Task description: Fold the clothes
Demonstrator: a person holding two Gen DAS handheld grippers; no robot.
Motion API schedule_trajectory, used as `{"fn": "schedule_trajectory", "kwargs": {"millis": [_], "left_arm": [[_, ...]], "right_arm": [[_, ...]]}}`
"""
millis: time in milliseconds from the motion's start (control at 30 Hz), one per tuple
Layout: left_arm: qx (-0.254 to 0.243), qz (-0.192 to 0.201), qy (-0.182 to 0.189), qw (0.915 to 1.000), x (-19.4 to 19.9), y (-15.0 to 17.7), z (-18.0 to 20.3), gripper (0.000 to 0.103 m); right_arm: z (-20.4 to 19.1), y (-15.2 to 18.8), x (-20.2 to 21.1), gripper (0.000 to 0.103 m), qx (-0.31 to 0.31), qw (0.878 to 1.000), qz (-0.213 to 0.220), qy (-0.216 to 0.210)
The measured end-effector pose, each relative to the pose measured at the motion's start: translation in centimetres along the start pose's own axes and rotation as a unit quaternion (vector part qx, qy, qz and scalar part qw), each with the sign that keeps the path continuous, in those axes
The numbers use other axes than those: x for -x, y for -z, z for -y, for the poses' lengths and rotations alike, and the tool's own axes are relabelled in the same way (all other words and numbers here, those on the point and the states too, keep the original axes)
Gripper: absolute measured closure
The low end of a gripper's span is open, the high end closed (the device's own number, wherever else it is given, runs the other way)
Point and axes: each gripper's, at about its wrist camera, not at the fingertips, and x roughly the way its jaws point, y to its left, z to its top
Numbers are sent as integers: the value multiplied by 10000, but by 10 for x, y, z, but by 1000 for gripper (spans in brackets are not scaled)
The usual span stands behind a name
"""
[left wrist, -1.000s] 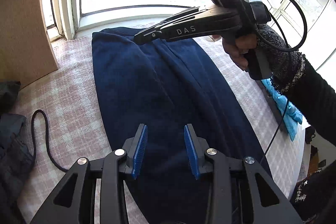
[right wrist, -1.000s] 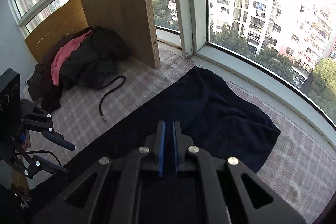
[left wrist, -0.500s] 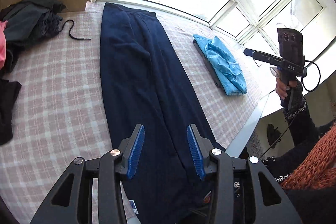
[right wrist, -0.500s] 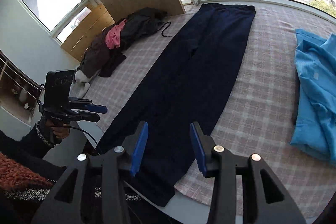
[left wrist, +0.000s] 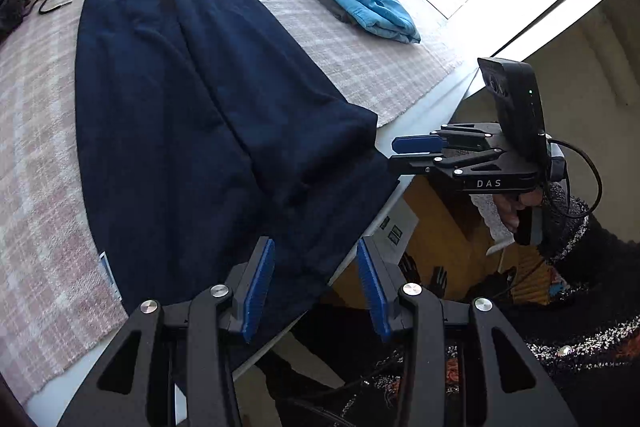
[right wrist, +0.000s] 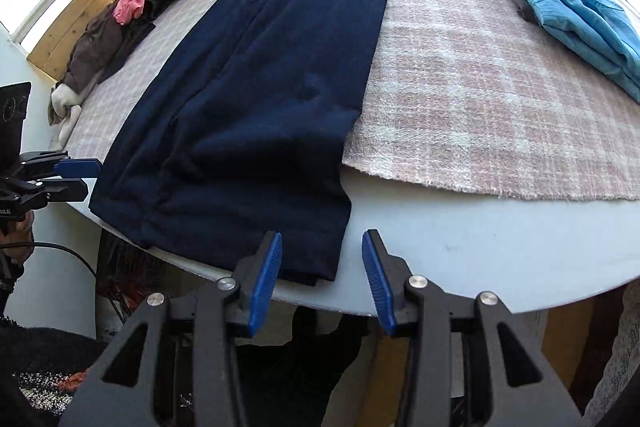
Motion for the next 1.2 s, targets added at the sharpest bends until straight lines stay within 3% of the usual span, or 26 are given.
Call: {"fn": "schedule_trajectory", "kwargs": {"millis": [133,200,233,367,433,500,633,733,767,900,933,1000,1067,1100,1200], "left_arm": [[805,134,-303,9962,18,27,-42,62],[855,111,-437,9953,16,32,-48,62],[868,96,-504,9949,15,35,-50,62],[863,-3,-691,9939,3,40,-48,62],[827,49,-742,9938,3,41,-45,62],[909,221,-763,9927,8,44,-44,62],[1250,367,-731,9888,19,54,-54,62],[1163,259,-920,9886,14,55,-55,62],[1127,241,-931,9890,13,55,-54,62],[987,221,-984,9900,8,54,-48,63],[929,198,-995,9905,7,54,-46,69],[779,145,-1063,9912,3,53,-42,86],[697,134,-1055,9919,2,54,-42,88],[713,137,-1002,9923,3,54,-43,93],[760,152,-879,9931,5,54,-47,95]], "right_arm": [[-10,2,-2,63,65,9999,105,121],[-17,5,-3,87,186,9997,31,128],[-19,6,-4,93,222,9997,-48,58],[-12,14,12,96,-17,9987,-116,-495],[-8,13,14,96,-39,9996,-121,-240],[-6,13,11,96,42,9998,-175,125],[-17,14,11,93,217,9995,-210,113],[-14,12,19,67,10,9999,-36,122],[-10,10,20,63,-106,9999,13,125],[2,5,17,63,-438,9989,113,139],[1,6,12,63,-431,9990,41,139],[-2,8,3,67,-410,9990,-98,137],[-8,7,1,97,-244,9996,-146,74],[-9,7,3,97,-215,9996,-154,56],[-13,7,9,97,-132,9998,-171,-5]]}}
